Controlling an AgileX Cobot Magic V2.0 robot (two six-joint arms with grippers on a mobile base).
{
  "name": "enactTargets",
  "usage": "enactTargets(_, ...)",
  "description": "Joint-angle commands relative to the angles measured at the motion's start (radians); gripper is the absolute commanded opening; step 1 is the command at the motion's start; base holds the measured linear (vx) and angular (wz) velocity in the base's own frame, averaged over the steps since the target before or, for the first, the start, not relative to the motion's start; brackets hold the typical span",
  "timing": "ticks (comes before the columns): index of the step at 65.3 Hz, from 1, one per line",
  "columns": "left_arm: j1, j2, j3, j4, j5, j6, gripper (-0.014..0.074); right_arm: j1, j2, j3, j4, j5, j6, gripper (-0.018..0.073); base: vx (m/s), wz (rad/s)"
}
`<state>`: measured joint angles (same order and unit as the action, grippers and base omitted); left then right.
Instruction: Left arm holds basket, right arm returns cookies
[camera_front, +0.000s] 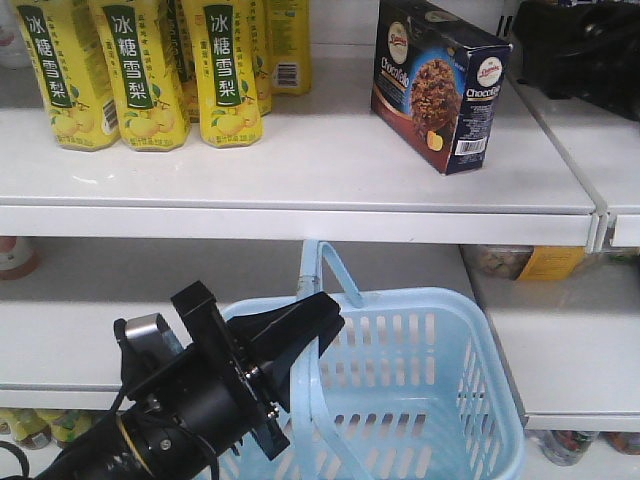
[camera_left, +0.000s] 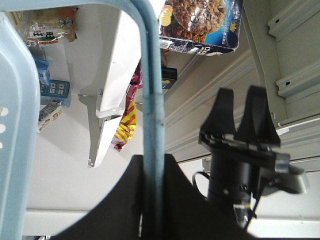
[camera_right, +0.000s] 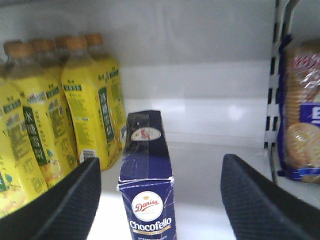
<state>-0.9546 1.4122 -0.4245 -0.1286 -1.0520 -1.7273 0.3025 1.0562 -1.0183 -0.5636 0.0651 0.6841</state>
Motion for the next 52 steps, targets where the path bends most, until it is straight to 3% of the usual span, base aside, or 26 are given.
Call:
enactTargets(1,0.006,-0.040,-0.035,-0.026,-0.275,0.014,-0.0003,-0.001,-0.071,-0.031,-0.005,-0.002,0.005,0.0432,0.00,0.00)
enactTargets(11,0.006,-0.040,-0.035,-0.026,-0.275,0.014,-0.0003,-0.001,-0.159,-0.031,-0.005,0.142,0.005,0.0328,0.00,0.00)
enactTargets(25,0.006,-0.040,-0.035,-0.026,-0.275,0.014,-0.0003,-0.001,-0.283,-0.031,-0.005,0.340,-0.004,0.0078,0.00,0.00)
enactTargets(31,0.006,-0.040,-0.035,-0.026,-0.275,0.014,-0.0003,-0.001,-0.340,-0.027,-0.005,0.378,-0.060,-0.0017,0.00,0.00)
enactTargets(39,0.006,-0.040,-0.035,-0.026,-0.275,0.014,-0.0003,-0.001,-0.416,-0.027,-0.005,0.416,-0.147,-0.0011,0.00,0.00)
enactTargets(52,0.006,-0.040,-0.035,-0.026,-0.275,0.014,-0.0003,-0.001,-0.528,-0.015,-0.007,0.474,-0.184,-0.0011,0.00,0.00)
